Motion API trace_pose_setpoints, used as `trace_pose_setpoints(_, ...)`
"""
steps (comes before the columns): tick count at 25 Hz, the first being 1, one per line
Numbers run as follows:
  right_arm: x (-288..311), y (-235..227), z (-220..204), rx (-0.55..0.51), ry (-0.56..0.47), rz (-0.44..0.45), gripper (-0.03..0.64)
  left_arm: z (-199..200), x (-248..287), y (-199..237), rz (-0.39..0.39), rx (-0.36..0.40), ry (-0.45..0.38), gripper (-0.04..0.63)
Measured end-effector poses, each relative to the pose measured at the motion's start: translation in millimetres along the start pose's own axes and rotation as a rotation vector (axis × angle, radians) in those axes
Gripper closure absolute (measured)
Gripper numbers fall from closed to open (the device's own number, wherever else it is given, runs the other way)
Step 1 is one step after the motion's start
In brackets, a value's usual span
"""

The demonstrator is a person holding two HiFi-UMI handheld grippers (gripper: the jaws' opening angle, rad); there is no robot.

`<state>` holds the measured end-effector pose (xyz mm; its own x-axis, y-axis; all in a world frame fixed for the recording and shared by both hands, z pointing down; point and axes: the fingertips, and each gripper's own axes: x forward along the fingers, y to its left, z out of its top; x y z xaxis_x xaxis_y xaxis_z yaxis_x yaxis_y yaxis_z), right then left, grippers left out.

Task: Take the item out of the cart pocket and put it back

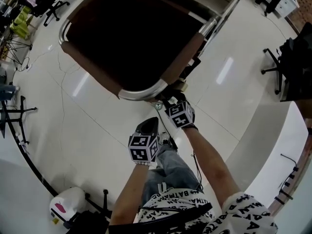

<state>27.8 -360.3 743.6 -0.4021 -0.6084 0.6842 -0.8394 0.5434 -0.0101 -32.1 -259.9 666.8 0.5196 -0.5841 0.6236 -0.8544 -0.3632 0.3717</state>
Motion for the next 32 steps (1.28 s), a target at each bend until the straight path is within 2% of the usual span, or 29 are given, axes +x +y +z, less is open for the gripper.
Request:
trace_pose_setpoints(11, 16.2, -5.0, -14.5, 0.016, 0.020, 0.005, 0.428, -16.8, 6.0, 1.3, -0.010, -0.037, 0.015, 0.595)
trace_pose_setpoints(16, 6.6, -4.7, -4.0, 0.019, 0.007, -0.015, 0.403, -8.4, -2.5, 2.6, -0.008, -0.036, -0.011, 0.595)
trace_pose_setpoints(18, -3.2, -5.0, -3.1, 0.028, -0.002, -0.027, 0.374, -4.7, -10.3, 1.6, -0.008, -0.035, -0.028, 0.595)
trace_pose_setpoints(19, -10.7, -4.3, -2.1, 0.032, -0.010, -0.033, 0.348, -3.0, -15.3, 0.5, -0.008, -0.033, -0.038, 0.595)
trace_pose_setpoints(27, -109.0, 24.4, -16.6, 0.070, -0.079, -0.083, 0.345, -9.0, -84.8, -26.6, -0.015, -0.001, -0.119, 0.595)
trace_pose_setpoints(32, -191.1, 71.7, -29.5, 0.157, -0.139, -0.068, 0.345, -24.5, -157.6, -51.8, -0.017, 0.038, -0.199, 0.595)
